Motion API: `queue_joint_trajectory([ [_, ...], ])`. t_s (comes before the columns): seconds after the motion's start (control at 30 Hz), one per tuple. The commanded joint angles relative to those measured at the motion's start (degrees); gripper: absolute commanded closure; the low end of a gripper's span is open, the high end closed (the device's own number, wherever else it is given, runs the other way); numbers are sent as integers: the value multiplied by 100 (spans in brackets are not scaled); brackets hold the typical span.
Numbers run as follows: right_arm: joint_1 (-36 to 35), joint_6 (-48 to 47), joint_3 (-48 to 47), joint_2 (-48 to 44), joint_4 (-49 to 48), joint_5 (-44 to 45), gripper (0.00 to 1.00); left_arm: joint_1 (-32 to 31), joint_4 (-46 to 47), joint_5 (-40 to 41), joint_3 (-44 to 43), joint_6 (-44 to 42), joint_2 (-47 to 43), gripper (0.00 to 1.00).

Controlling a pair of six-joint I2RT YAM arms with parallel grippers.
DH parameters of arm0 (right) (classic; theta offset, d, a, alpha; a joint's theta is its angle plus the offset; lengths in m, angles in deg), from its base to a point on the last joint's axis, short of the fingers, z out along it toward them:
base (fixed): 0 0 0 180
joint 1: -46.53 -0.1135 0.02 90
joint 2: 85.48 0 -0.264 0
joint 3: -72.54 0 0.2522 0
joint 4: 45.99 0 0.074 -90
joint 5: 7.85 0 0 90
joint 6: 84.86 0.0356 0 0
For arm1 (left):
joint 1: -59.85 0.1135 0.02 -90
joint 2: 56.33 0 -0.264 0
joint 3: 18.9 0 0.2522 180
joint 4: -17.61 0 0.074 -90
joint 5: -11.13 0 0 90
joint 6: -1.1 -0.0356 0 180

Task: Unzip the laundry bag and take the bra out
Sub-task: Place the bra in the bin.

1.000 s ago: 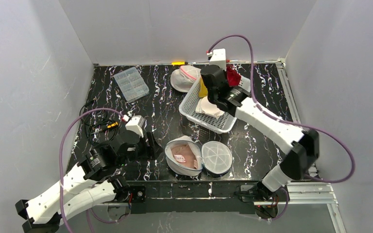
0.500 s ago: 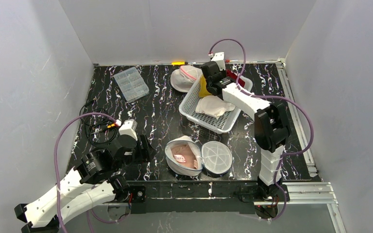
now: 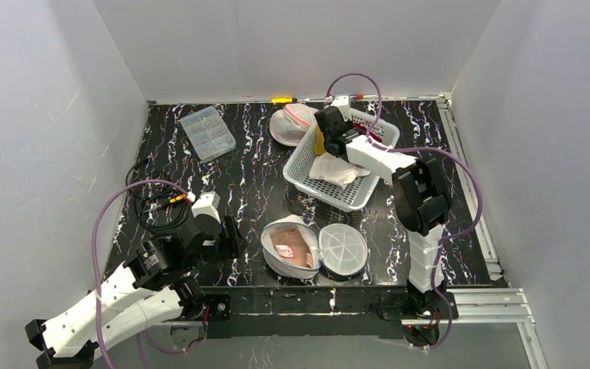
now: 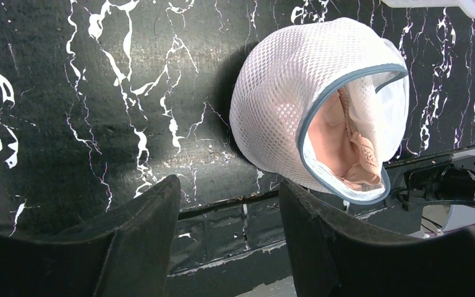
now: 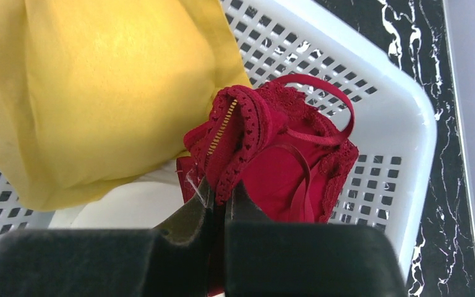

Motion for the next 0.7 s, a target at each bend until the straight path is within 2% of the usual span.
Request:
queue_joint_trajectory([
  [0.0, 45, 139, 40, 19, -98, -94, 91, 5, -130, 185, 101, 62, -143, 43],
  [0.1, 43, 236, 19, -108, -39, -181, 75, 6, -139, 171, 103, 71, -126, 43],
  [0.23, 12, 326, 27, -446, -13, -342, 47, 2, -127, 177, 81, 94, -69, 43],
  [0.47, -63, 542, -111, -1120, 465, -837, 10, 6, -54, 110, 49, 84, -41, 43],
  [0.6, -67, 642, 8, -1593, 552, -1209, 7, 6, 50, 53, 58, 67, -26, 42],
  [0.67, 145, 829, 313, -1877, 302, -1897, 16, 6, 129, 8, 66, 68, 4, 42],
])
